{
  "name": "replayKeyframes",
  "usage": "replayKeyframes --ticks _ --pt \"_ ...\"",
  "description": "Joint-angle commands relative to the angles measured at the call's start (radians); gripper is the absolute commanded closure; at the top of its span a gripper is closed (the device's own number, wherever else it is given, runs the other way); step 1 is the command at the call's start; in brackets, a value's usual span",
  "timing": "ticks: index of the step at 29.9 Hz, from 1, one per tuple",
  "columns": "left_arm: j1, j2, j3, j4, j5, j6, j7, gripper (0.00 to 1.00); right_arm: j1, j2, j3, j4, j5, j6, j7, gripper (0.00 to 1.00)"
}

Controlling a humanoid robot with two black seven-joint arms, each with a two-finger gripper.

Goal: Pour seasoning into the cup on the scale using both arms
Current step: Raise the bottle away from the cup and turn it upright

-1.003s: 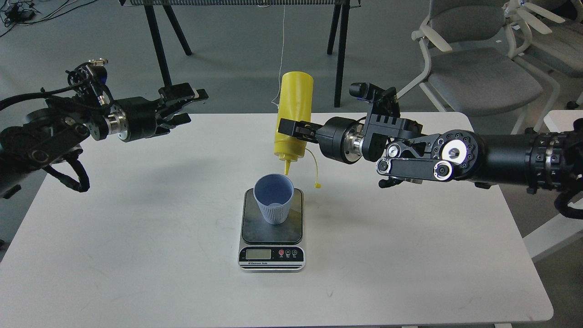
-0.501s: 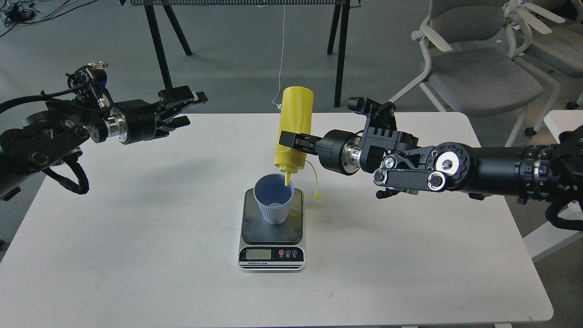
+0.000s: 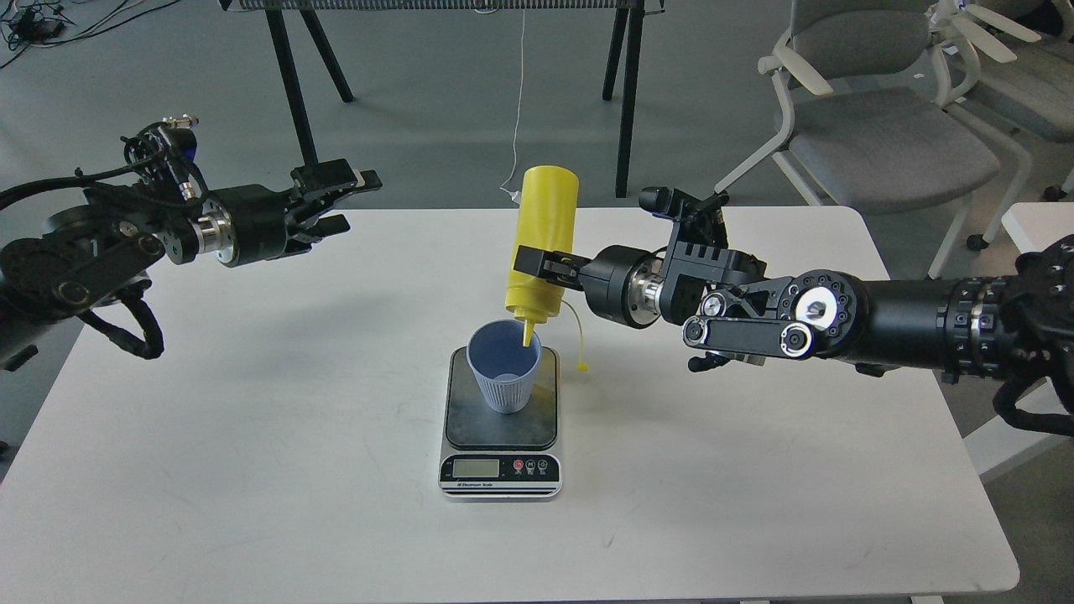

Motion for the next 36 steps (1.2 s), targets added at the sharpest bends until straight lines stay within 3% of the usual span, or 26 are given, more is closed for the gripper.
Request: replayKeyframes --ticks 1,10,17,22,25,33,36 --pt "0.0 0.0 0.001 0.0 0.0 0.0 0.0 0.01 -0.008 0.0 0.008 0.0 0.004 -0.005 0.0 0.94" --pt "0.003 0.0 0.001 0.0 0.0 0.0 0.0 0.01 -0.015 -0.028 0.156 0.004 0.019 -0.005 0.001 0.95" --pt "0.003 -0.002 0.001 0.0 0.001 0.0 0.0 0.01 0.0 -0.172 0.398 0.072 0.125 0.036 0.0 0.94" --pt "0.003 -0.002 0.006 0.0 0.006 0.0 0.0 0.01 -0.017 -0.351 0.648 0.149 0.33 0.147 -0.002 0.94" --pt "0.002 0.0 0.008 0.0 0.008 0.0 0.0 0.01 -0.077 -0.468 0.789 0.179 0.57 0.271 -0.011 0.94" --pt "0.002 -0.002 0.009 0.0 0.008 0.0 0.0 0.01 -0.464 -0.687 1.052 0.204 1.172 0.649 -0.022 0.95" --pt "0.002 -0.003 0.011 0.0 0.009 0.0 0.0 0.01 -0.633 -0.711 1.08 0.204 1.323 0.668 -0.02 0.95"
